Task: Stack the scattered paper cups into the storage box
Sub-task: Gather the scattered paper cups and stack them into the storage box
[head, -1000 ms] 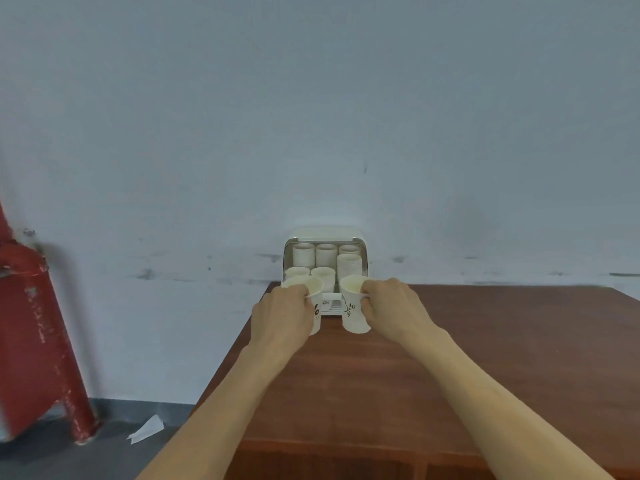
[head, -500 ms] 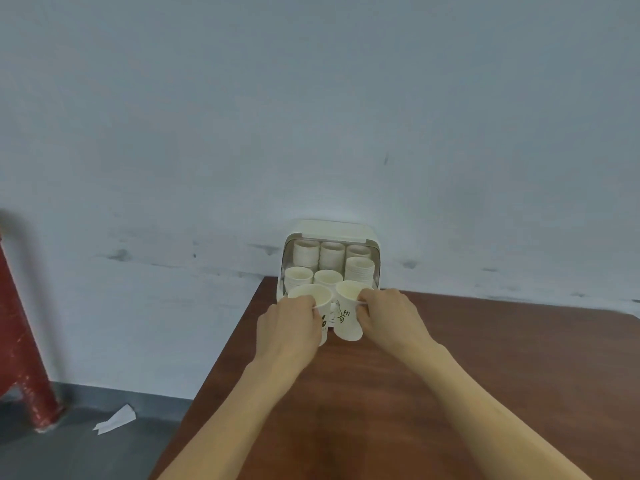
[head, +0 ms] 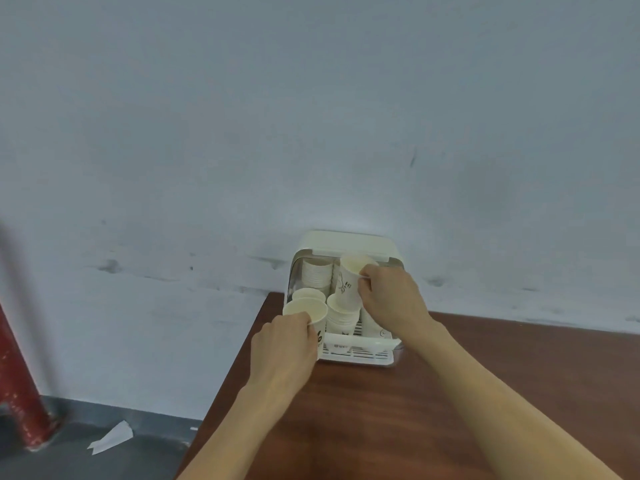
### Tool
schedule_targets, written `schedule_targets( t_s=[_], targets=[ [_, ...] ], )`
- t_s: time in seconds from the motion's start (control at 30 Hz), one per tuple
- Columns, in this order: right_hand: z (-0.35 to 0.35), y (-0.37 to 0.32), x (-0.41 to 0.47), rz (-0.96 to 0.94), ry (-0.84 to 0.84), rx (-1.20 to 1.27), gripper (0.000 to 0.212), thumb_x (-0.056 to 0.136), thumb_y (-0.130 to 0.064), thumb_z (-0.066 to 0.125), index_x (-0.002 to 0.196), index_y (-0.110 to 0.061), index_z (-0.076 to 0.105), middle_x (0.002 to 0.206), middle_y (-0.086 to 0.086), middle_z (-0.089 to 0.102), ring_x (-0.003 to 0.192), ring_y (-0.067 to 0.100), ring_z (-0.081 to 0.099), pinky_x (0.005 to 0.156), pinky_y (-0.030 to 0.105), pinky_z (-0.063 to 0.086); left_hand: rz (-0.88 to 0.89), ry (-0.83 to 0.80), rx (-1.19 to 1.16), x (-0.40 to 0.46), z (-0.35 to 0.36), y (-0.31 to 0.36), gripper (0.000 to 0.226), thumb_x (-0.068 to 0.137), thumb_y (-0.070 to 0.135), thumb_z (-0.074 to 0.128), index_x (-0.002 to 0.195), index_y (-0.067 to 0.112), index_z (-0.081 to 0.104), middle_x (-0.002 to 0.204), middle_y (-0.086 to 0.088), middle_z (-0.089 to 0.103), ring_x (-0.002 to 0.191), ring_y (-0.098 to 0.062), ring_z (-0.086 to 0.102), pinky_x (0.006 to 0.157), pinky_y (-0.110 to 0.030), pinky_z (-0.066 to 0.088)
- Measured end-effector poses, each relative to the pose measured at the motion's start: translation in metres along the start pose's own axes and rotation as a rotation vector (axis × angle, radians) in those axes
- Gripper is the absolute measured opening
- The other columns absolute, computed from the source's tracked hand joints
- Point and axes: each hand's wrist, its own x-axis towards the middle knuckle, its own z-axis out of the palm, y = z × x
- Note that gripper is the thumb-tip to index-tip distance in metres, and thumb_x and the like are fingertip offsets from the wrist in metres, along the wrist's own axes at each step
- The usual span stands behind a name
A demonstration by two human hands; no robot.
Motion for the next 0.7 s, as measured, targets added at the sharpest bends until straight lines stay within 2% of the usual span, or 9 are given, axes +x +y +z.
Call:
schedule_targets(
  t_s=[0.17, 0.3, 0.6, 0.7],
  targets=[
    [0.007, -0.002, 0.032, 0.027, 0.065, 0.006, 0.025, 0.096, -0.021, 0.04, 0.095, -0.01, 0.062, 0.081, 0.011, 0.064, 0.072, 0.03, 0.055, 0.062, 0.038, 0.048, 0.011, -0.036, -0.006, 0.006, 0.007, -0.005, 0.025, 0.098, 0.032, 0.036, 0.089, 0.021, 0.057, 0.093, 0.0, 0.066, 0.084, -0.025, 0.062, 0.072, -0.037, 0.05],
    [0.024, -0.002, 0.038, 0.015, 0.032, -0.055, 0.023, 0.097, -0.019, 0.038, 0.092, -0.009, 0.058, 0.082, 0.011, 0.063, 0.073, 0.03, 0.055, 0.062, 0.037, 0.044, 0.02, -0.043, -0.025, 0.008, 0.011, -0.012, 0.025, 0.098, 0.034, 0.036, 0.092, 0.022, 0.057, 0.097, 0.003, 0.067, 0.086, -0.021, 0.063, 0.074, -0.037, 0.052],
    [0.052, 0.002, 0.038, 0.037, -0.092, -0.122, 0.024, 0.099, -0.019, 0.036, 0.101, -0.009, 0.058, 0.094, 0.011, 0.064, 0.082, 0.03, 0.059, 0.058, 0.032, 0.037, 0.005, -0.06, -0.041, 0.003, 0.012, -0.022, 0.024, 0.099, 0.034, 0.034, 0.095, 0.024, 0.055, 0.101, 0.005, 0.066, 0.088, -0.019, 0.062, 0.074, -0.033, 0.05],
    [0.056, -0.001, 0.035, 0.007, -0.103, -0.179, 0.023, 0.099, -0.019, 0.036, 0.1, -0.01, 0.058, 0.093, 0.01, 0.064, 0.077, 0.026, 0.056, 0.057, 0.031, 0.034, -0.002, -0.063, -0.04, 0.002, 0.012, -0.024, 0.024, 0.099, 0.034, 0.033, 0.093, 0.024, 0.054, 0.1, 0.005, 0.066, 0.088, -0.019, 0.061, 0.073, -0.033, 0.048]
  ],
)
